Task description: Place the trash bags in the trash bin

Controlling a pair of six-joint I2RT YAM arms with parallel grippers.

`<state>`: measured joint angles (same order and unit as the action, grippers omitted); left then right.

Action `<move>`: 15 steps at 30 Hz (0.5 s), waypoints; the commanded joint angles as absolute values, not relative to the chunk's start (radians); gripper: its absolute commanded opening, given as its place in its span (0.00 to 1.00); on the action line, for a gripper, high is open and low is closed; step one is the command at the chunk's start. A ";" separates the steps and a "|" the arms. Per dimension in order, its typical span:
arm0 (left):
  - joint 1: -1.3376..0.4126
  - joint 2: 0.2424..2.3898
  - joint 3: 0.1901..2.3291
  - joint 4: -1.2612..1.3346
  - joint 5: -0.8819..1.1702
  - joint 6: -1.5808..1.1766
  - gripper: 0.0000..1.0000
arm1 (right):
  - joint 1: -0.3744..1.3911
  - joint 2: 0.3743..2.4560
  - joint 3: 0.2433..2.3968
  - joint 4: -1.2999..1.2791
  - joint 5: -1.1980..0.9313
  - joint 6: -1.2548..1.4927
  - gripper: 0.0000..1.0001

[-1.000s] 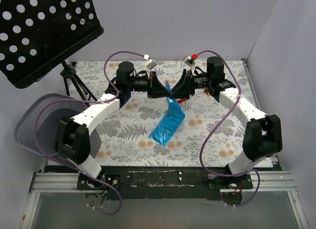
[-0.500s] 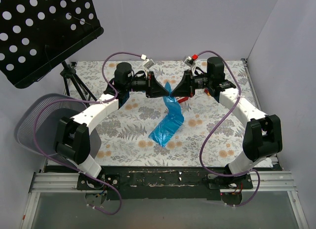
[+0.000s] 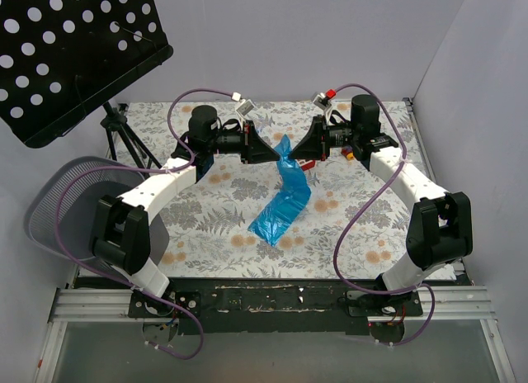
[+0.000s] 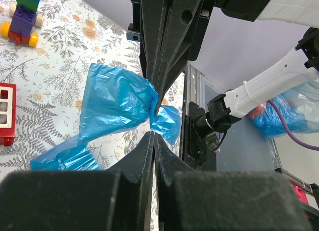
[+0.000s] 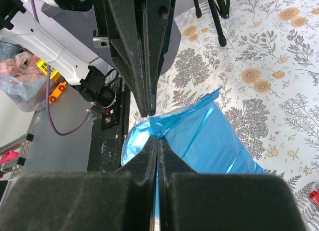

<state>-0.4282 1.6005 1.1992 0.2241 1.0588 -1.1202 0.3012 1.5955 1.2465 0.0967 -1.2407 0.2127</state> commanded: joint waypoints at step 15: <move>-0.439 1.615 1.229 0.313 1.112 -1.190 0.23 | 0.298 1.565 1.253 0.135 -1.256 0.248 0.01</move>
